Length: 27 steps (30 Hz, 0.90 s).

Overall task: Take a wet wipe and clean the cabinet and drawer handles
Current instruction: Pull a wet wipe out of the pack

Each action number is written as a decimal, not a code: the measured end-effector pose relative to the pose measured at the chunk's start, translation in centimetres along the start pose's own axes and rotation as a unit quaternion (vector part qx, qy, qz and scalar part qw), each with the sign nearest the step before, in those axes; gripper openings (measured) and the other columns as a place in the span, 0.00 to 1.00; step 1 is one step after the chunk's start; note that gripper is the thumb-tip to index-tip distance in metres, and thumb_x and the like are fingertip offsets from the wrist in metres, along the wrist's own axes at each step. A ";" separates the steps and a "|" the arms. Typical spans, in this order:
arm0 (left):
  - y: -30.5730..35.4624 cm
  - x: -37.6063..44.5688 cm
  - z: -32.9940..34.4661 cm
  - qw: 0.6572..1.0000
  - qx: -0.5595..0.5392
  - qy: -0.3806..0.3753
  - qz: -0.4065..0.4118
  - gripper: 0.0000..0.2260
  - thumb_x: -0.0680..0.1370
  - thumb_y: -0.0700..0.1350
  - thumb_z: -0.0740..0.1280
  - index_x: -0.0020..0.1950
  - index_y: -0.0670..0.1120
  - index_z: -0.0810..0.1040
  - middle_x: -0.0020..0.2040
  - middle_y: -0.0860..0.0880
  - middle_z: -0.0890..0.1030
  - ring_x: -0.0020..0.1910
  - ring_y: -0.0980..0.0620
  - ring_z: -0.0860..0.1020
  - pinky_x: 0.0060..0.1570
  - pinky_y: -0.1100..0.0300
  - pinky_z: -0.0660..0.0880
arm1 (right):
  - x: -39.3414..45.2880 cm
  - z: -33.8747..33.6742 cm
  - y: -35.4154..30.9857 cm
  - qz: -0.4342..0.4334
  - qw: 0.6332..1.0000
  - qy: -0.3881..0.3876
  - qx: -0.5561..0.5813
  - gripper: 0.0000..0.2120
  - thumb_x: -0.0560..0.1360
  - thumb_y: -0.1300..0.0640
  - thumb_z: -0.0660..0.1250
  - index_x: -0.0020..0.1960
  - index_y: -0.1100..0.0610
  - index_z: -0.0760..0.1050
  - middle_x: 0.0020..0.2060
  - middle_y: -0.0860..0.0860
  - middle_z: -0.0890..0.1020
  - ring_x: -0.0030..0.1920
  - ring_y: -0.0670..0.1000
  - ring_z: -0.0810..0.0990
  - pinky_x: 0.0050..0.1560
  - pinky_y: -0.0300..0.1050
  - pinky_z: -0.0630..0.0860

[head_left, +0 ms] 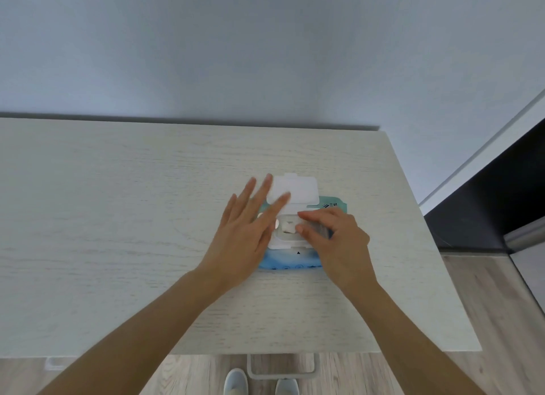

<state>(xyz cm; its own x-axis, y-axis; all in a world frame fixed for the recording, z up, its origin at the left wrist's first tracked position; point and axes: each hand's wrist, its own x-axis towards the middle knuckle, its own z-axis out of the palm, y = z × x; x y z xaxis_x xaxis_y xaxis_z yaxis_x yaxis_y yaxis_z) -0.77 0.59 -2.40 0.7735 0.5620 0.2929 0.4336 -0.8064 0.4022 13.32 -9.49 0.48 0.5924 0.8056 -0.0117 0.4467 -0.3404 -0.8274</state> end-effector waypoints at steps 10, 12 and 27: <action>0.1 -0.4 0.5 0.996 -0.023 -0.079 -0.044 0.27 0.78 0.61 0.57 0.76 0.54 0.58 0.74 0.63 0.50 0.73 0.65 0.41 0.75 0.57 0.38 | 0.6 1.1 0.8 -0.132 0.965 0.035 -0.223 0.03 0.74 0.53 0.69 0.44 0.50 0.82 0.47 0.44 0.79 0.55 0.48 0.72 0.59 0.44 0.50; 0.1 -0.3 0.5 0.995 -0.021 -0.080 -0.050 0.27 0.78 0.60 0.59 0.76 0.55 0.59 0.73 0.63 0.50 0.72 0.67 0.40 0.74 0.59 0.37 | 0.8 0.9 0.3 -0.133 0.969 0.036 -0.205 0.05 0.76 0.57 0.66 0.43 0.50 0.79 0.45 0.43 0.77 0.54 0.45 0.71 0.60 0.44 0.51; 0.1 -0.1 0.4 0.991 -0.078 -0.072 -0.082 0.27 0.76 0.60 0.64 0.73 0.57 0.63 0.74 0.64 0.57 0.73 0.67 0.45 0.75 0.55 0.41 | 0.5 1.0 -0.3 -0.094 0.992 0.053 0.070 0.11 0.76 0.65 0.65 0.50 0.50 0.80 0.44 0.43 0.82 0.43 0.40 0.78 0.45 0.27 0.74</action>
<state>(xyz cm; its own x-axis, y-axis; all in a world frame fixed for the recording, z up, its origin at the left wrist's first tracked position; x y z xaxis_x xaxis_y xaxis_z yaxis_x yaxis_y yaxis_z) -0.62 0.36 -2.70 0.7606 0.6429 0.0904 0.4913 -0.6610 0.5672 12.80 -8.52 0.13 0.5775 0.7907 0.2030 0.4622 -0.1117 -0.8797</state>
